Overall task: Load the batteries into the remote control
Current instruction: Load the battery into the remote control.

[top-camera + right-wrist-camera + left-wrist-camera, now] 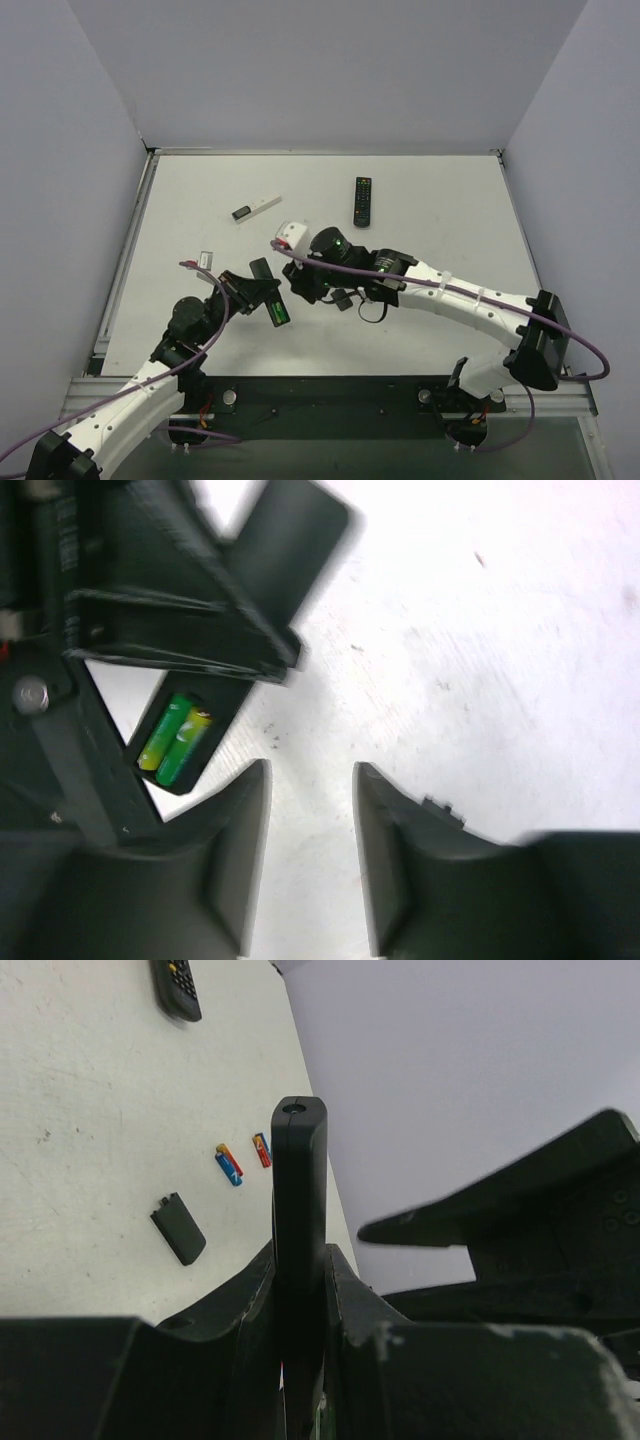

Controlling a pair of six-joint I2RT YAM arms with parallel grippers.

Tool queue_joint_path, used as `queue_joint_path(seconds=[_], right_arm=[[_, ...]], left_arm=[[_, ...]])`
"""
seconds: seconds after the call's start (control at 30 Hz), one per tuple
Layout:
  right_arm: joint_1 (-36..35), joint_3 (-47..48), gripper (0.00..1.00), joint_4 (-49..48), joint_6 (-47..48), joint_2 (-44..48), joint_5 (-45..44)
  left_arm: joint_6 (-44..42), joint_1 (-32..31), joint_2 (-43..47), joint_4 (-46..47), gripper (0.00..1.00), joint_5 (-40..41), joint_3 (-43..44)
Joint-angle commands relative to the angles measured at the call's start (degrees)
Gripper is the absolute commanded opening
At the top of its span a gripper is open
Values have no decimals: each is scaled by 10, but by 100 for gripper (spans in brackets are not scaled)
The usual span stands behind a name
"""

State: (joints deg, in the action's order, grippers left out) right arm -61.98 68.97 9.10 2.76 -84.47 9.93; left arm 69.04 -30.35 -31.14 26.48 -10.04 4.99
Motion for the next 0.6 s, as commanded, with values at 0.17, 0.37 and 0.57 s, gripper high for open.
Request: queue_joint_path(seconds=[0.17,0.37,0.57], right_arm=[[112,-97,73,75,-189,106,-95],[146,-148,74,114,-235,93,-93],[138,-150,70,113,-258,26,-97]], left_arm=[[-66,1,53,9,0,77,-27],[-58,3,72,3,0,97,-48],[-19,3,77,2,0,128,-73]])
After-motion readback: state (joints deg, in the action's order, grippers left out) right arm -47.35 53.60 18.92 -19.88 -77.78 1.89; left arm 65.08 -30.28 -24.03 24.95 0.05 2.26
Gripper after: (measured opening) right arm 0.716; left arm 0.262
